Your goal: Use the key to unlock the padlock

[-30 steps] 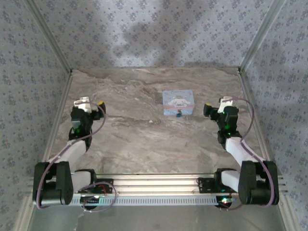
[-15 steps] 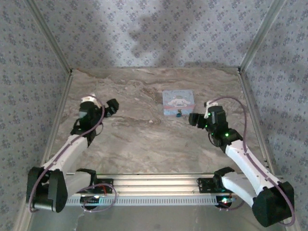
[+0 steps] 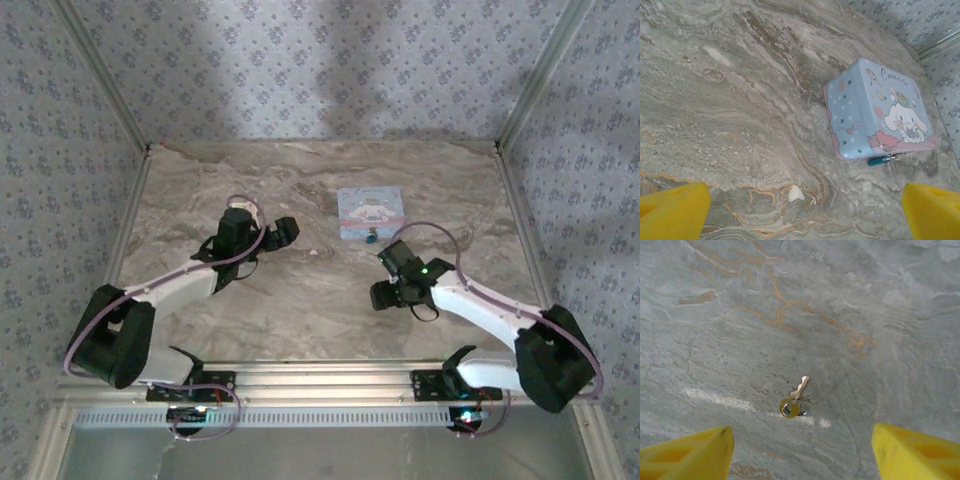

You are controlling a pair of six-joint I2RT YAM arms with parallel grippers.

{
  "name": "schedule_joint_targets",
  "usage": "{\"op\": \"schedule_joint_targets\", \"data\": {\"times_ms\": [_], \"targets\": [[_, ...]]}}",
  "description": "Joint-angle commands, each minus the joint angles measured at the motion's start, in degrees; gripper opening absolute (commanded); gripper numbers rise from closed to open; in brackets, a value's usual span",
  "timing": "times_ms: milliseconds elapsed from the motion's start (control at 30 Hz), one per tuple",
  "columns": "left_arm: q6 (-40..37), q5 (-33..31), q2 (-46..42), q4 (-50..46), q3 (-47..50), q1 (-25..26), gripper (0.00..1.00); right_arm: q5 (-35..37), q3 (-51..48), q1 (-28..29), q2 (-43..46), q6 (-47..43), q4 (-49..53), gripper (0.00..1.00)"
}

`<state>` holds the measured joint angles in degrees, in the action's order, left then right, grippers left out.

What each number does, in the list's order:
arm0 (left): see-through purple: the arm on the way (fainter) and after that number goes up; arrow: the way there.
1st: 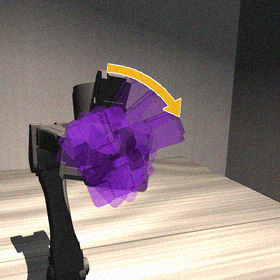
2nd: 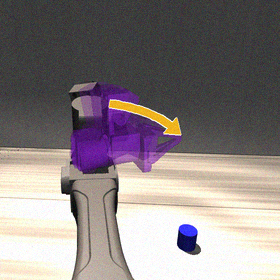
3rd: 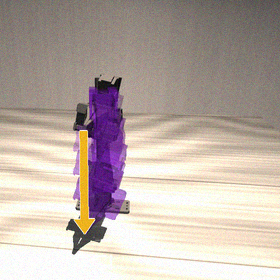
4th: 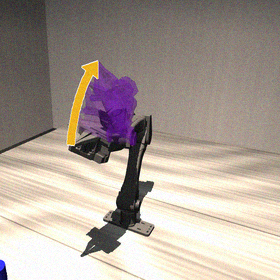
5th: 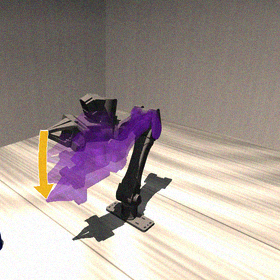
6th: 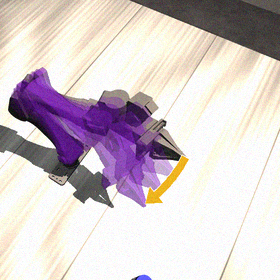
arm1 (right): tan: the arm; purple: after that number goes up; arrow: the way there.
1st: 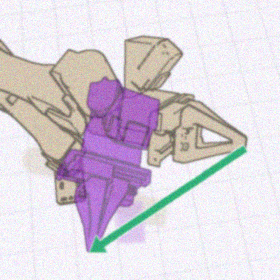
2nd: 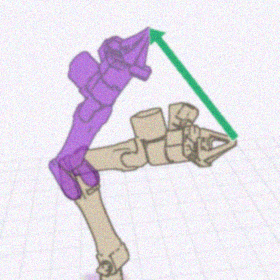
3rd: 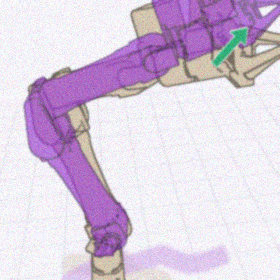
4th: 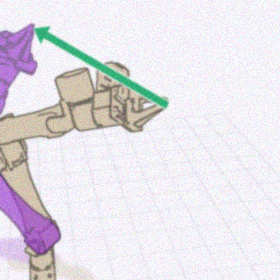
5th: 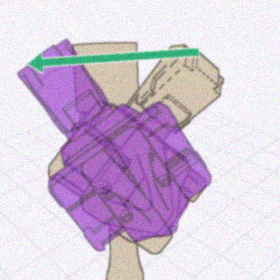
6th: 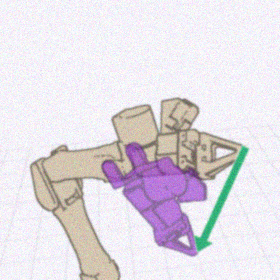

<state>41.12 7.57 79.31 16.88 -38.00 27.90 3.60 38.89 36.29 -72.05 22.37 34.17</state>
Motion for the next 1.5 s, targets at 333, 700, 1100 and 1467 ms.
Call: {"op": "schedule_joint_targets", "data": {"times_ms": [333,700,1100,1467], "targets": [[1.06,0.96,1.50,2.19,-1.70,0.62,0.98,-4.47,2.96,0.39,-9.03,-3.04,-4.31,0.57],[1.24,1.48,2.61,2.22,-1.77,0.63,0.98,-6.08,1.88,0.53,-10.74,-1.77,-3.88,0.47],[1.28,1.63,2.86,2.04,-1.64,0.59,0.98,-5.69,0.85,1.49,-10.62,0.36,-1.05,0.40],[1.33,1.48,2.74,2.00,-1.63,0.58,0.98,-1.53,1.13,2.77,-8.34,1.96,1.85,0.38]]}}
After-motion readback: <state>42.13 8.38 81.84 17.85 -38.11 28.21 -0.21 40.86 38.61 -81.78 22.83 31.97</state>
